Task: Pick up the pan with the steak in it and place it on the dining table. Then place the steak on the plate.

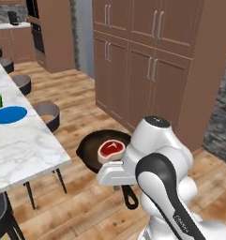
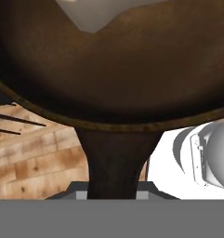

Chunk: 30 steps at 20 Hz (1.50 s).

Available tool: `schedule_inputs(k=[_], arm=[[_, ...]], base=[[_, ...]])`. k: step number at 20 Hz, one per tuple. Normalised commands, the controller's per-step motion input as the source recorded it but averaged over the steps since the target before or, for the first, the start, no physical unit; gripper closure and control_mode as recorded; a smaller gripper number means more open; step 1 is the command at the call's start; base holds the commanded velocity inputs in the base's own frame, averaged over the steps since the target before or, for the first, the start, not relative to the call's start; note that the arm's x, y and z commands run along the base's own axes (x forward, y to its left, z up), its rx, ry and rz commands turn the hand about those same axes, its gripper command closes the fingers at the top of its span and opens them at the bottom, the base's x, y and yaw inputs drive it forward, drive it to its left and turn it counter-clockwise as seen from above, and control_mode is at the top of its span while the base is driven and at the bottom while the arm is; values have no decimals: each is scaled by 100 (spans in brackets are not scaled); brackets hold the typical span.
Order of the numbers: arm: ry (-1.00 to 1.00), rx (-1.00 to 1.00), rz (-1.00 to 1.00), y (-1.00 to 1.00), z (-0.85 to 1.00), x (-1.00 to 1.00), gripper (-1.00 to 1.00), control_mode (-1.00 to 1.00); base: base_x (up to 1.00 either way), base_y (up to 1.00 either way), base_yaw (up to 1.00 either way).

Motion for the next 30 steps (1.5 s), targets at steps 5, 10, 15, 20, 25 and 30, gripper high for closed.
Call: schedule_inputs(k=[5,10,15,20,25,30], arm=[[0,0,0,0,0,0,100,100],[0,0,0,0,0,0,100,100],[0,0,0,0,0,0,100,100],[0,0,0,0,0,0,100,100],[0,0,0,0,0,0,100,100],[0,0,0,0,0,0,100,100]], base=[[20,-94,2],[27,-99,1],[68,-66,4],[100,-9,6],[100,2,3],[100,6,2]])
